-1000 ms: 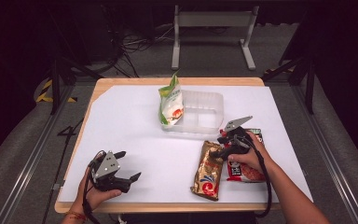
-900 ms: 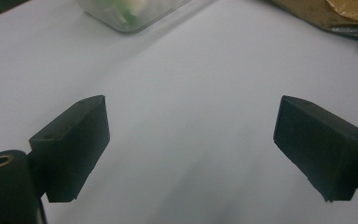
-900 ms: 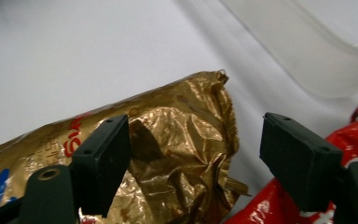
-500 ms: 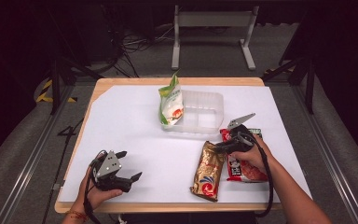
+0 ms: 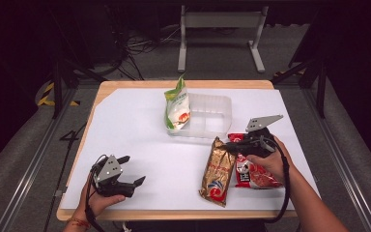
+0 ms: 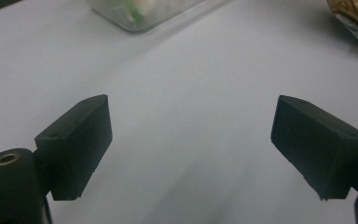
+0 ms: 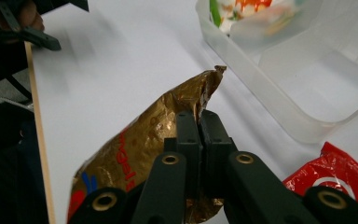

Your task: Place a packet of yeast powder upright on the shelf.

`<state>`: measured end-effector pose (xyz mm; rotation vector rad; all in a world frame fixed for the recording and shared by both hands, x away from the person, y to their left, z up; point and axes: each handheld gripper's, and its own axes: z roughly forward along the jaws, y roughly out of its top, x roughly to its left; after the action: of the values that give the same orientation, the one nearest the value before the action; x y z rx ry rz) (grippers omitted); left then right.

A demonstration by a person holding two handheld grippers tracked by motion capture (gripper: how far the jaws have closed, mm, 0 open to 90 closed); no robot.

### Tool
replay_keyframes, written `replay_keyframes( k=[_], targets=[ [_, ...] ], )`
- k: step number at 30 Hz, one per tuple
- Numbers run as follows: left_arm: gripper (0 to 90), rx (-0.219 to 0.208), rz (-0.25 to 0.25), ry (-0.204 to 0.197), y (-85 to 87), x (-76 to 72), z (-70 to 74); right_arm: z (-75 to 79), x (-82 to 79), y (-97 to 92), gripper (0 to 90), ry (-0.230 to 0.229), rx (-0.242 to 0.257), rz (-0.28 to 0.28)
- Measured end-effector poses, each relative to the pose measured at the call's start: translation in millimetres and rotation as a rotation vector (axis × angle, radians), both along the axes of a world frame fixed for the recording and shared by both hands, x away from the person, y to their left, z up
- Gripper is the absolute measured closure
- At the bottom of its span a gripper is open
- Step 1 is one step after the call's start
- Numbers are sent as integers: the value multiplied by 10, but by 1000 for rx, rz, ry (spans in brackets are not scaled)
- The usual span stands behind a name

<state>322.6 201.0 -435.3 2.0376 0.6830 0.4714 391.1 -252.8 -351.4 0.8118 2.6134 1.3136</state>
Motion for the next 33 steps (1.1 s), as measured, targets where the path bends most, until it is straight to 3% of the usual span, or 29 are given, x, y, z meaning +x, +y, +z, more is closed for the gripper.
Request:
replay_keyframes(
  k=[9, 33],
  targets=[
    [109, -31, 30, -11, 44, -2, 31, 395, -192, 36, 889, -116, 49, -10],
    [98, -35, 56, -14, 79, 5, 30, 819, -196, 71, 892, -265, 147, -120]
  ],
)
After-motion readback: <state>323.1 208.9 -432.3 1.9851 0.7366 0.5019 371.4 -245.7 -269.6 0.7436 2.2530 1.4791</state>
